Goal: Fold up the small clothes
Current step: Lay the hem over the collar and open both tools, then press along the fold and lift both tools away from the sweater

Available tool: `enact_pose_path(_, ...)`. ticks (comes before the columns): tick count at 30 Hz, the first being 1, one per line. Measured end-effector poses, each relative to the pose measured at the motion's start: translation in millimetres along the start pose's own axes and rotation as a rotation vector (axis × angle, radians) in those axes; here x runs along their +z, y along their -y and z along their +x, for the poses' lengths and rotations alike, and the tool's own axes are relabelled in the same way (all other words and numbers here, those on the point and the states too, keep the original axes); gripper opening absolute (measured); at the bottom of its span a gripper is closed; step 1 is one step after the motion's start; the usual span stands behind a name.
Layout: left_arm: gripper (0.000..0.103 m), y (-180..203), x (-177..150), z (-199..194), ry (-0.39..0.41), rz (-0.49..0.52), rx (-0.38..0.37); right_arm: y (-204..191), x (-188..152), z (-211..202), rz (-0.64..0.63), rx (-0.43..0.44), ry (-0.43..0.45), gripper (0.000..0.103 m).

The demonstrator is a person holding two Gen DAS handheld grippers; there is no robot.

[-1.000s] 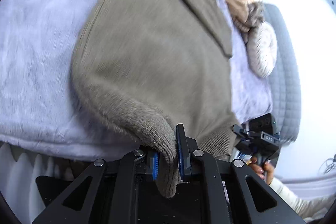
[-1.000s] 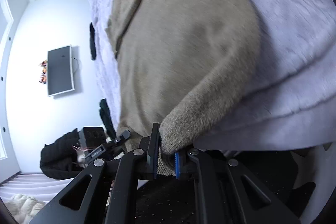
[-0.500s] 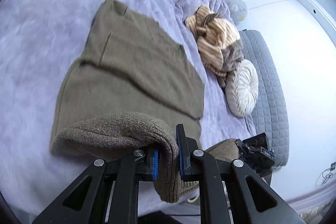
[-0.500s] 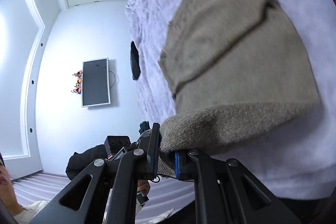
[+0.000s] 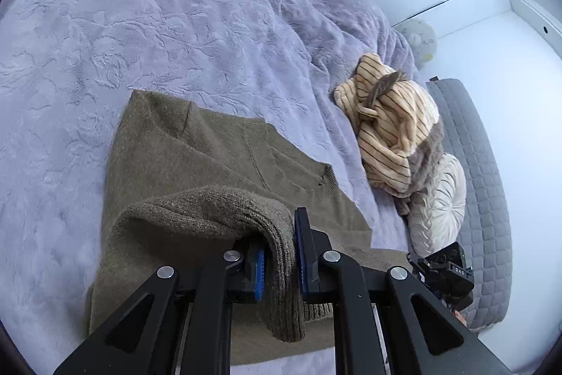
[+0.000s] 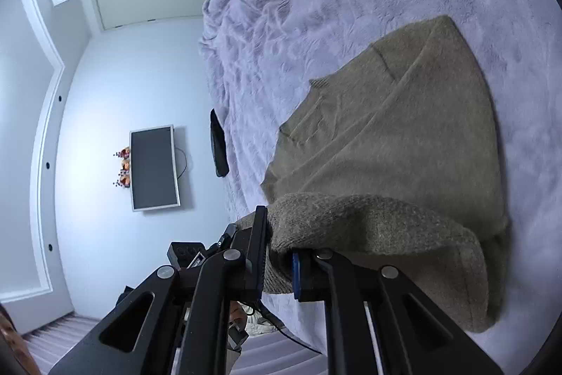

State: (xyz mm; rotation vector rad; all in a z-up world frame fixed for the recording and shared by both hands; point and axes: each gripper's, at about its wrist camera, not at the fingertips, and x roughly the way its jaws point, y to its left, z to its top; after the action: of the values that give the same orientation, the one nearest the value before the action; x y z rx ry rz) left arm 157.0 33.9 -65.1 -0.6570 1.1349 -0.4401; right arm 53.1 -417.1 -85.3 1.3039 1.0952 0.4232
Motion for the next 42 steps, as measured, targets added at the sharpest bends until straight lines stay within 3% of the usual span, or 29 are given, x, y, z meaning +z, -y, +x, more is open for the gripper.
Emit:
enact_pose_path(5,0.015,-19.5,10.5,40.4,-0.022,-0.022,0.091,32.1,45.3,24.6,0.062,-0.096,-0.008,0.012)
enact_pose_path(9,0.015,-37.2,9.6,66.2,-0.037,-0.058,0.208,63.0,64.3,45.8,0.126,-0.173,-0.026,0.013)
enact_pose_path(14,0.016,-38.0,14.4,70.1,-0.058,-0.073,0.238,67.6,72.4,55.6,0.137,-0.205,-0.050,0.014)
enact_pose_path(18,0.018,-23.6,19.0,47.7,-0.045,-0.050,0.208,44.6,74.6,53.7,0.062,-0.236,-0.083,0.032)
enact_pose_path(21,0.044,-12.8,18.6,25.9,-0.015,-0.011,0.209,23.9,73.2,47.7,0.005,-0.227,-0.088,0.060)
enact_pose_path(22,0.051,-9.3,17.6,18.2,0.001,0.006,0.222,17.4,72.1,42.8,-0.019,-0.234,-0.079,0.063)
enact_pose_path(26,0.051,-4.9,12.8,0.0,-0.005,0.049,0.255,-0.5,66.6,20.3,-0.083,-0.275,-0.041,0.063)
enact_pose_path(29,0.051,-3.9,-1.3,2.0,-0.057,0.110,0.298,-11.2,53.4,9.1,-0.168,-0.321,-0.047,0.049)
enact_pose_path(31,0.051,-4.6,-18.2,12.9,-0.127,0.160,0.325,-13.8,36.6,9.5,-0.231,-0.364,-0.091,0.043)
enact_pose_path(35,0.051,-6.4,-50.1,38.2,-0.239,0.220,0.349,-0.4,2.7,28.4,-0.323,-0.456,-0.214,0.041)
enact_pose_path(38,0.051,1.4,-53.2,54.8,-0.237,0.246,0.347,7.1,-7.2,52.5,-0.357,-0.479,-0.268,0.040)
enact_pose_path(42,0.051,14.7,-26.4,76.7,-0.185,0.227,0.316,1.1,10.6,82.7,-0.399,-0.478,-0.233,0.037)
